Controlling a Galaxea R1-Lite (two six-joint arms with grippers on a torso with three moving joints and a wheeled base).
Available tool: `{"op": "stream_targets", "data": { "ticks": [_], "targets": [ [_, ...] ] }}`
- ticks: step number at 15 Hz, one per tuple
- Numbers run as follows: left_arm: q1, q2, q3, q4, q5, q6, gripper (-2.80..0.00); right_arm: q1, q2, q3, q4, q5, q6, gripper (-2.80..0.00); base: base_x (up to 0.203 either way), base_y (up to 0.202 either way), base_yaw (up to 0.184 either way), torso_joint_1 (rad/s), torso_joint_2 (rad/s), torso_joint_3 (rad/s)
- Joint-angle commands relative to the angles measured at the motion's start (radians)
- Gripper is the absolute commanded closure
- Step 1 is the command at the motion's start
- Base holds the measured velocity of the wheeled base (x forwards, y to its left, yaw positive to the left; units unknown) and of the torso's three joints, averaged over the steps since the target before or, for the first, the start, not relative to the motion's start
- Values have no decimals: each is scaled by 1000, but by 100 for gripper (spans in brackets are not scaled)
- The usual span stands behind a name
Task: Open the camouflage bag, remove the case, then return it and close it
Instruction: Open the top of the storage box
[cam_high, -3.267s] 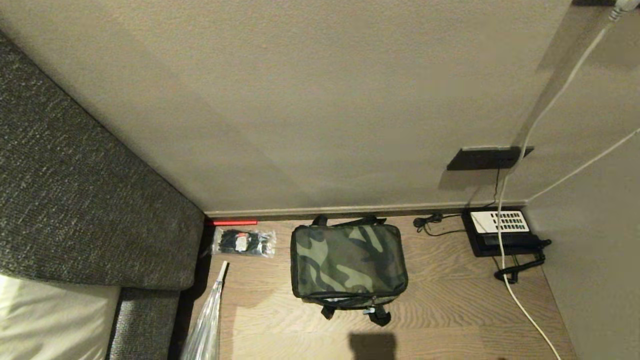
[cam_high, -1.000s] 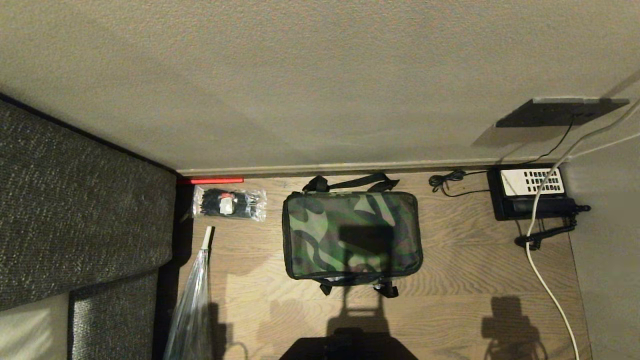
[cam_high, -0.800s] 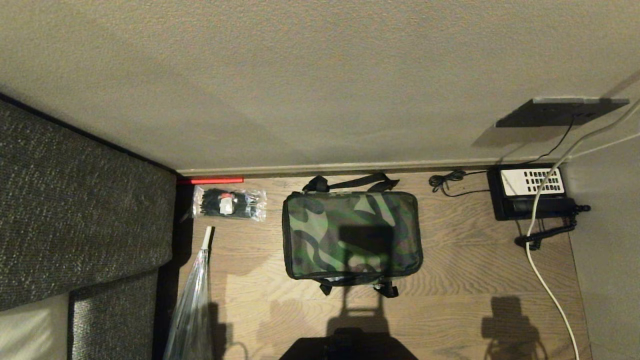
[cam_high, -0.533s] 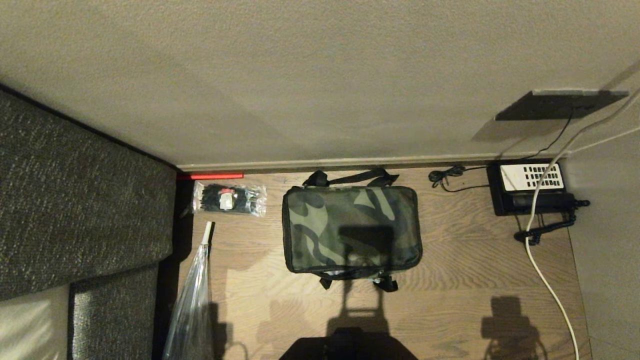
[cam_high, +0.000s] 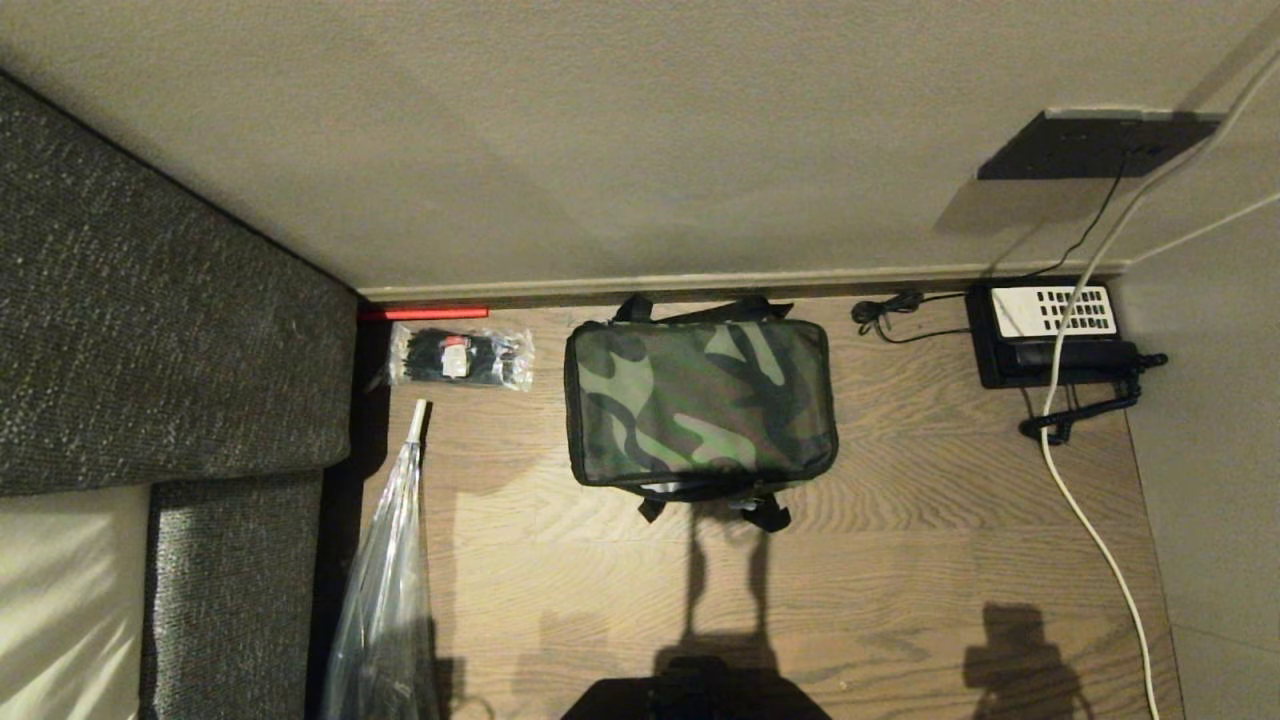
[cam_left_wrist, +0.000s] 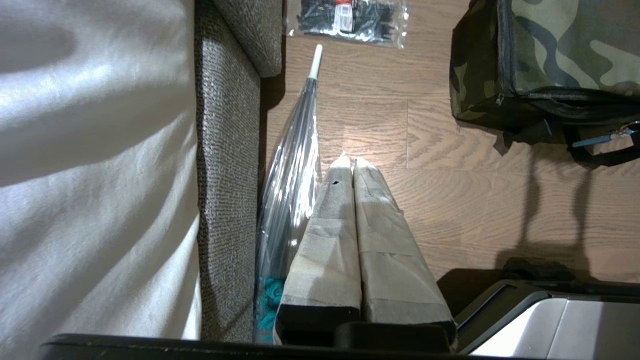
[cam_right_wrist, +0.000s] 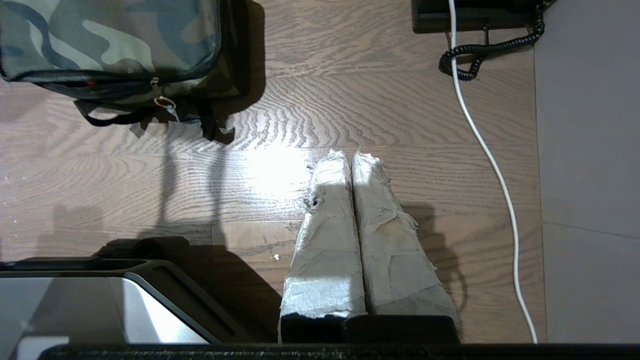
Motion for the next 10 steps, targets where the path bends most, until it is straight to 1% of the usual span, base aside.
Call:
{"op": "stream_targets", "data": {
  "ticks": [1,3,4,6,7,8,10],
  "targets": [
    [0,-2,3,1,1,0,0,0,-5,3,0,0,-1,0,0,0,0,0,0,0],
    [0,-2,3,1,1,0,0,0,-5,3,0,7,-15,0,0,0,0,0,0,0],
    [1,-1,3,1,1,0,0,0,-5,1,5,9,-59,0,0,0,0,0,0,0],
    [2,-2,3,1,1,0,0,0,-5,-12,-8,7,-61,0,0,0,0,0,0,0],
    [0,0,3,1,1,0,0,0,-5,-64,0,11,-59,0,0,0,0,0,0,0],
    [0,-2,3,1,1,0,0,0,-5,-158,49,17,-49,0,0,0,0,0,0,0],
    [0,-2,3,1,1,0,0,0,-5,-444,259,29,-1,0,0,0,0,0,0,0]
  ]
}}
